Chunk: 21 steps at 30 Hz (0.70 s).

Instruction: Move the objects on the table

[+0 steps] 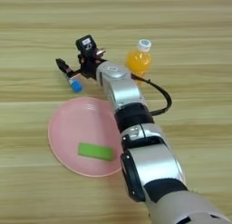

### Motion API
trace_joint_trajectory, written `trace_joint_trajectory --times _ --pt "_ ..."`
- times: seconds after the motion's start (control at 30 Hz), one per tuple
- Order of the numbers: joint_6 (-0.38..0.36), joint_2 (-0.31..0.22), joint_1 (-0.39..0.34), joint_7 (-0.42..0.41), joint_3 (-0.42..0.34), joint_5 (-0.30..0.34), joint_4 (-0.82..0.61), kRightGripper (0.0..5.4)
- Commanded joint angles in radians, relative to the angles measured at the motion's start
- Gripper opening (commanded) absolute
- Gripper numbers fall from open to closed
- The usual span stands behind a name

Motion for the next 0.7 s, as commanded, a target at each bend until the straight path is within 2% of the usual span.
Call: trace_joint_trajectory --times 0.03,0.3,0.7 --pt "-0.007 -0.005 -0.131 -0.018 -0.019 -0.001 0.03 5.37" --pt "-0.008 0.016 -0.15 -0.004 -0.02 -0.006 0.146 5.37" --pt "-0.059 0.025 -0.183 -0.025 -0.027 -0.034 0.332 5.37"
